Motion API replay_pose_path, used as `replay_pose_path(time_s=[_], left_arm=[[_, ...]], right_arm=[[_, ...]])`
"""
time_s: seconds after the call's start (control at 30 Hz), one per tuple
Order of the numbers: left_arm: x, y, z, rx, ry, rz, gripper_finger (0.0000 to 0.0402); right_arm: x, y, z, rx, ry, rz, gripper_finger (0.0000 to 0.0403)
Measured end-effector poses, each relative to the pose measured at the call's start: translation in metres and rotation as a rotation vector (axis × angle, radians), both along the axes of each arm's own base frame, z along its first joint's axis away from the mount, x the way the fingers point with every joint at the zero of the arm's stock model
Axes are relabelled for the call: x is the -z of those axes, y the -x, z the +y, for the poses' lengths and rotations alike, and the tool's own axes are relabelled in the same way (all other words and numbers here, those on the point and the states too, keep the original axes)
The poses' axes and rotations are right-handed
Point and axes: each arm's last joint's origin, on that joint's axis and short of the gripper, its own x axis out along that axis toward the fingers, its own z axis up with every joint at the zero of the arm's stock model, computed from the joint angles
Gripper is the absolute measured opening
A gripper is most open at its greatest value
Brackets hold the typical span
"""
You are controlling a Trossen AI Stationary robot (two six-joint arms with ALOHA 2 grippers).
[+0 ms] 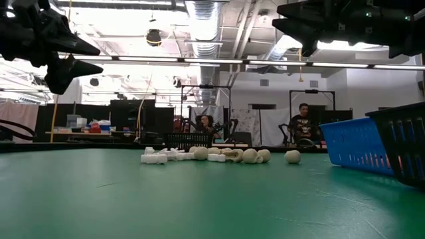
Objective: Sort Halloween decoration
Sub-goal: Put the orange skeleton toy into the blue bin
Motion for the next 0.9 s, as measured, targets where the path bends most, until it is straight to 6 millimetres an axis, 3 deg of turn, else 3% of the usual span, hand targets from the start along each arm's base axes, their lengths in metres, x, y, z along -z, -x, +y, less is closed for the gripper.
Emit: replay_pose_path(time_s=[0.23, 0.47, 0.7, 0.9], left_arm=[[0.0, 0.0, 0.001, -0.04, -0.009, 0.001, 0.0189], [0.0, 0.001, 0.002, -0.069, -0.012, 0.001, 0.0189], [0.001, 0.001, 0.002, -0.08, -0.018, 0.014, 0.0189], [0.004, 0.001, 0.003, -0.095, -0.014, 0.035, 0.0189]], right_arm=[[-0.006, -0.007, -0.001, -0.009, -0.088, 0.047, 0.016], [-0.026, -0.046, 0.004, 0.008, -0.021, 0.325, 0.016], [-0.01, -0.09, 0.008, 0.012, 0.0, 0.477, 0.016], [0.012, -0.124, 0.005, 0.151, 0.009, 0.562, 0.016]])
